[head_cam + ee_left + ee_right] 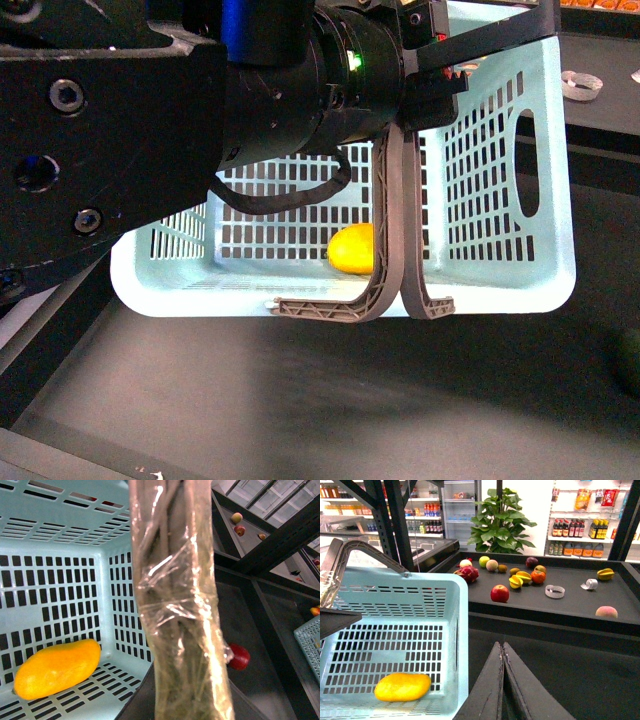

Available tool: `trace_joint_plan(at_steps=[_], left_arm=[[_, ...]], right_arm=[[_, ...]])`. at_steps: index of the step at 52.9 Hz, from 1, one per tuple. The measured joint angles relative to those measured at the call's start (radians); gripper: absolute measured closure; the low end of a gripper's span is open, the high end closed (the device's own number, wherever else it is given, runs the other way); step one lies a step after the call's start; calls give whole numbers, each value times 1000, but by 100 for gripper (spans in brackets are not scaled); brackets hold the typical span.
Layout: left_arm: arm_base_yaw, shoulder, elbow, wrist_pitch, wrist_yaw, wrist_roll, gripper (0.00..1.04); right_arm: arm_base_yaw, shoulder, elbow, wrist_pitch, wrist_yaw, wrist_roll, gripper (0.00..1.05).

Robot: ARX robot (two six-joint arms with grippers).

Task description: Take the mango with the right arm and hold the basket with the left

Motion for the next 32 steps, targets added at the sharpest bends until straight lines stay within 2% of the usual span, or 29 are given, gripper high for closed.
trace_joint_plan(at_steps=[12, 17, 32], left_arm=[[0, 0, 0, 0, 0, 0, 98], [0, 0, 0, 0, 0, 2, 98], [0, 0, 0, 0, 0, 3, 98]], right_arm=[[0, -68, -23, -43, 0, 0, 103], [1, -198, -22, -208, -1, -1, 103], [1, -235, -22, -219, -1, -1, 103]])
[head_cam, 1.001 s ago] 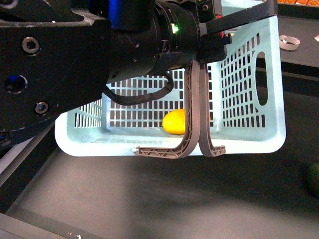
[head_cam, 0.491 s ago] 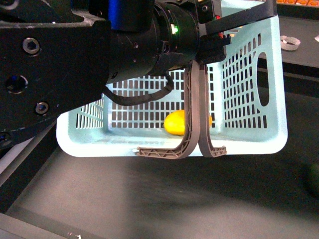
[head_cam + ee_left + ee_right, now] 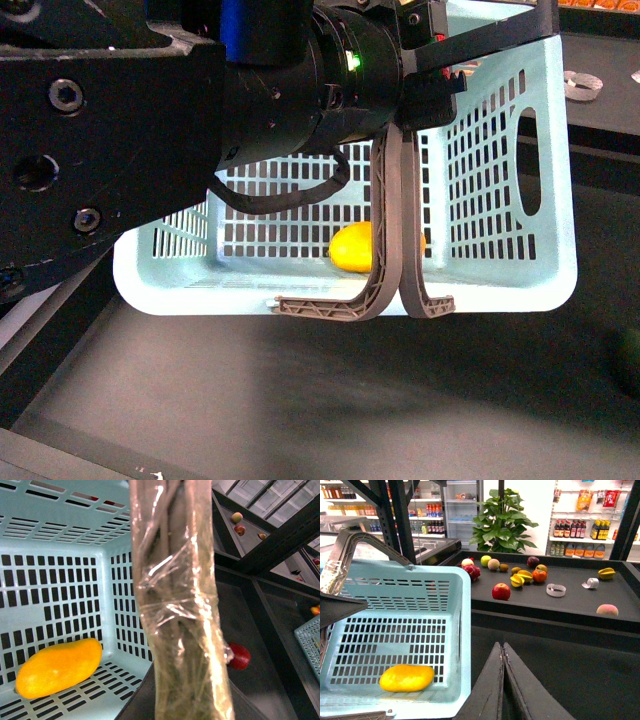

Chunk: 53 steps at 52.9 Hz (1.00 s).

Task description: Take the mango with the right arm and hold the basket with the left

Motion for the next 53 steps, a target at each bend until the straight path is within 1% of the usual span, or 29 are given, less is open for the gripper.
trace_joint_plan(at_steps=[20, 22, 33, 37, 39, 40, 42, 46, 47, 51, 52, 53], left_arm=[[0, 0, 0, 0, 0, 0, 98], [0, 0, 0, 0, 0, -1, 98], [0, 0, 0, 0, 0, -1, 98], [0, 0, 0, 0, 0, -1, 98], [0, 0, 0, 0, 0, -1, 98], [0, 0, 0, 0, 0, -1, 98], [0, 0, 0, 0, 0, -1, 98], [0, 0, 0, 0, -2, 0, 98], [-1, 0, 0, 2, -13, 6, 98], [-13, 17, 3, 50, -158, 38, 98], [-14, 25, 8, 56, -196, 46, 98], [-16, 29, 12, 58, -213, 46, 98]], right_arm=[[0, 0, 0, 0, 0, -2, 102], [0, 0, 0, 0, 0, -2, 97], [0, 0, 0, 0, 0, -2, 64], [0, 0, 0, 0, 0, -2, 53], [0, 0, 0, 0, 0, -2, 46], [0, 0, 0, 0, 0, -2, 44], [0, 0, 0, 0, 0, -2, 37], [0, 0, 0, 0, 0, -2, 27], [0, 0, 0, 0, 0, -2, 23], [0, 0, 0, 0, 0, -2, 11], [0, 0, 0, 0, 0, -2, 9], [0, 0, 0, 0, 0, -1, 6]])
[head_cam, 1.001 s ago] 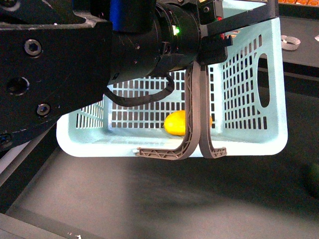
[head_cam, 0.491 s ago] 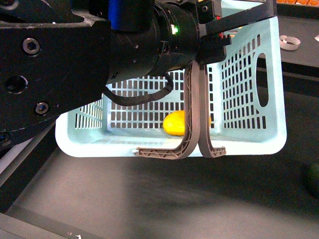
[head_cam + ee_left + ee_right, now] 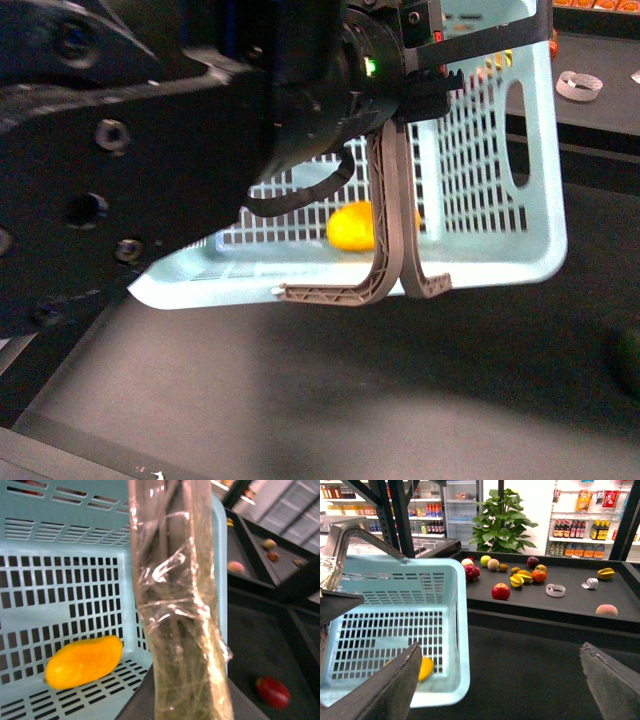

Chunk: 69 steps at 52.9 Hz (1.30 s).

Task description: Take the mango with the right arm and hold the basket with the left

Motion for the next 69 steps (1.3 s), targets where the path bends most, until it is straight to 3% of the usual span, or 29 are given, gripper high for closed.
trace_joint_plan(at_steps=[2, 11, 23, 30, 42, 58, 69], left_arm=[[-1, 17, 26, 0, -57, 0, 98], [48, 68, 145, -73, -149, -127, 98], [143, 164, 268, -260, -253, -656, 98], [163, 189, 303, -302, -297, -848, 98], [193, 249, 338, -313, -351, -1015, 98], [232, 347, 427, -391, -385, -1107, 98], [226, 355, 435, -423, -362, -1130, 59]], right_arm=[[0, 0, 0, 0, 0, 0, 6], [0, 0, 0, 0, 0, 0, 8], [0, 0, 0, 0, 0, 0, 8], [0, 0, 0, 0, 0, 0, 8], [0, -1, 0, 0, 0, 0, 8], [0, -1, 0, 0, 0, 0, 8], [0, -1, 0, 0, 0, 0, 8]])
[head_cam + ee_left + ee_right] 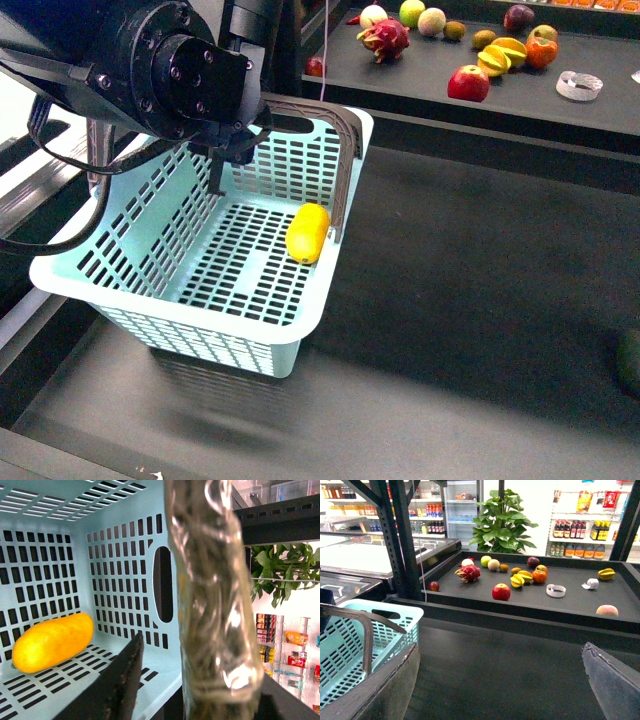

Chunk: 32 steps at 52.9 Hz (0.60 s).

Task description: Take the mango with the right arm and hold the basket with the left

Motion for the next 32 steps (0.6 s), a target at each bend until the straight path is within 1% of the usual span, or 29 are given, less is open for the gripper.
trace_joint_plan(at_steps=[2, 6, 7, 15, 16, 20, 24, 27, 32], left_arm=[[-1, -5, -8, 0, 0, 3, 54], [-3, -40, -52, -3, 5, 18, 40], [-3, -48, -61, 1, 2, 21, 38], [-2, -232, -215, 46, -32, 108, 8], [-2, -257, -235, 53, -37, 119, 7], [3, -365, -342, 98, -90, 192, 9], [18, -440, -444, 138, -108, 249, 8], [43, -499, -531, 155, -123, 288, 8], [111, -589, -672, 223, -158, 370, 8]], right_arm=[[0, 0, 0, 0, 0, 0, 8], [0, 0, 0, 0, 0, 0, 8], [0, 0, 0, 0, 0, 0, 8], [0, 0, 0, 0, 0, 0, 8], [0, 0, 0, 0, 0, 0, 8], [0, 0, 0, 0, 0, 0, 8], [0, 0, 0, 0, 0, 0, 8], [0, 0, 0, 0, 0, 0, 8], [0, 0, 0, 0, 0, 0, 8]])
